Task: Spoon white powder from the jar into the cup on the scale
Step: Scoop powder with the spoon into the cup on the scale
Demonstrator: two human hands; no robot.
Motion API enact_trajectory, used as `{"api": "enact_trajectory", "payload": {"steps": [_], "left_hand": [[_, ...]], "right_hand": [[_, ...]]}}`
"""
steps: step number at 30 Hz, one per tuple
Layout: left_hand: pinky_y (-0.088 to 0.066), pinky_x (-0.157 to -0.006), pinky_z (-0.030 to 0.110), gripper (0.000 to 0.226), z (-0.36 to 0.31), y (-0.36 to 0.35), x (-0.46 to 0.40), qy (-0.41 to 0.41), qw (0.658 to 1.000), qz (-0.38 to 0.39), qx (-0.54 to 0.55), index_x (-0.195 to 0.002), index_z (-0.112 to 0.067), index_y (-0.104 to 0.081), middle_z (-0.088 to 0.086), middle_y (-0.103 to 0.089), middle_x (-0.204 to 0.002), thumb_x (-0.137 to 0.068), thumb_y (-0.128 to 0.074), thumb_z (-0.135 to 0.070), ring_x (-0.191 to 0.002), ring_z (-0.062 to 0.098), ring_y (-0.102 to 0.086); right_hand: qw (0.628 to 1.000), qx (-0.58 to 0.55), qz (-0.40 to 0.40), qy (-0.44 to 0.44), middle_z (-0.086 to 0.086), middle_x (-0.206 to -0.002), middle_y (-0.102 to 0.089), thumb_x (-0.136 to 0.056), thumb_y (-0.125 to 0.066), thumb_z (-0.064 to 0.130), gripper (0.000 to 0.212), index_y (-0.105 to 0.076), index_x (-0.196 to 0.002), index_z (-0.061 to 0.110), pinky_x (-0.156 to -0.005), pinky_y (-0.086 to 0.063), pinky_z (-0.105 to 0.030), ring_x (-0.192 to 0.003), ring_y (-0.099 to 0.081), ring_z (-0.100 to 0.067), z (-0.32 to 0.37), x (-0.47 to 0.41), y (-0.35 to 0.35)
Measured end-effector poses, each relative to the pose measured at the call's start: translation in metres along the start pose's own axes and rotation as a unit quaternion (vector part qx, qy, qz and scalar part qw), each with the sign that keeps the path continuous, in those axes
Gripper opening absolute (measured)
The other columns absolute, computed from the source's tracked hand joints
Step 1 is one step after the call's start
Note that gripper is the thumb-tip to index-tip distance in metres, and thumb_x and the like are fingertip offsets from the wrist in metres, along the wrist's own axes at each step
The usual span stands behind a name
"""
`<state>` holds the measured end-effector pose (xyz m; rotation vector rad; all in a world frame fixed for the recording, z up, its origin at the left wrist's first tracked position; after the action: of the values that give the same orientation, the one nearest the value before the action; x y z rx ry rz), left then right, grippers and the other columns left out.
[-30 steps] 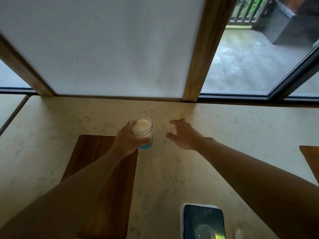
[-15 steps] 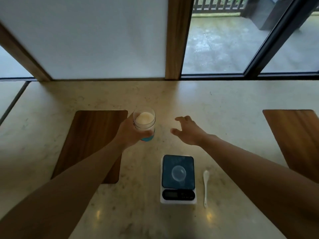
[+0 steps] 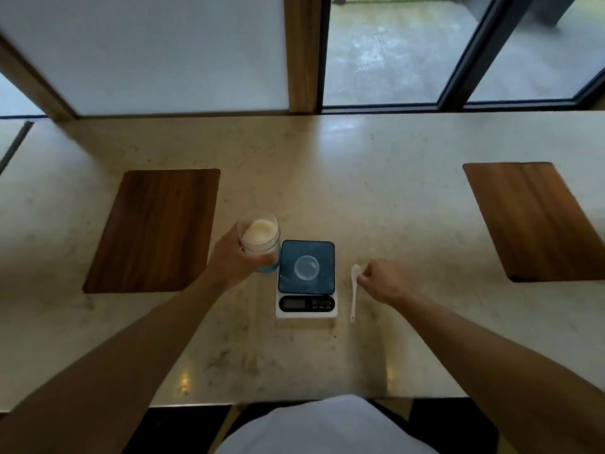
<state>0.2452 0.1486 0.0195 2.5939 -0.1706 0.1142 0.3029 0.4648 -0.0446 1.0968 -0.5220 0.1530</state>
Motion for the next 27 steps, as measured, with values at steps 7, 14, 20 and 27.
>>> {"api": "enact_trajectory", "payload": {"steps": [7,14,20,27], "left_hand": [[-0.057,-0.085,0.034,0.079,0.011,-0.016,0.031,0.000,1.000,0.014,-0.016,-0.127,-0.041,-0.053,-0.018,-0.065,-0.115,-0.057,-0.089,-0.049,-0.103,0.007,-0.064],[-0.056,-0.091,0.040,0.078,0.008,-0.019,0.042,-0.011,1.000,0.014,0.005,-0.130,-0.036,-0.052,-0.015,-0.064,-0.118,-0.062,-0.091,-0.038,-0.108,0.010,-0.062],[-0.056,-0.091,0.041,0.080,0.009,-0.017,0.043,-0.004,1.000,0.012,0.011,-0.130,-0.036,-0.052,-0.015,-0.064,-0.118,-0.061,-0.091,-0.042,-0.108,0.012,-0.062],[-0.056,-0.091,0.044,0.083,0.014,-0.010,0.041,0.011,1.000,0.003,0.005,-0.130,-0.032,-0.054,-0.012,-0.065,-0.118,-0.056,-0.088,-0.046,-0.107,0.013,-0.062]], "right_hand": [[0.997,-0.029,0.066,-0.014,0.003,-0.048,-0.043,-0.085,-0.069,0.030,0.042,-0.046,-0.051,0.021,-0.042,-0.028,-0.024,-0.040,-0.037,-0.012,-0.017,0.033,-0.045],[0.996,-0.049,0.064,-0.045,-0.002,-0.056,-0.052,-0.084,-0.072,0.035,0.032,-0.064,-0.066,0.010,-0.049,-0.038,-0.028,-0.049,-0.047,-0.017,-0.025,0.032,-0.064],[0.995,-0.058,0.052,-0.058,0.000,-0.057,-0.057,-0.082,-0.073,0.028,0.025,-0.066,-0.066,0.010,-0.048,-0.040,-0.026,-0.050,-0.053,-0.015,-0.028,0.027,-0.068],[0.993,-0.096,0.030,-0.056,0.002,-0.047,-0.054,-0.082,-0.073,0.024,0.032,-0.062,-0.053,0.014,-0.043,-0.037,-0.021,-0.039,-0.047,-0.009,-0.027,0.027,-0.067]]}}
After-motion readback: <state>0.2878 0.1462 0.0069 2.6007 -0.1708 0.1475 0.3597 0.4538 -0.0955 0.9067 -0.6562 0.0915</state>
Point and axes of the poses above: each hand's wrist, its own x-axis away from the middle knuckle, its own y-axis out of the back of the hand, z = x × y, the point moved 9 cm from there along -x, towards the middle knuckle
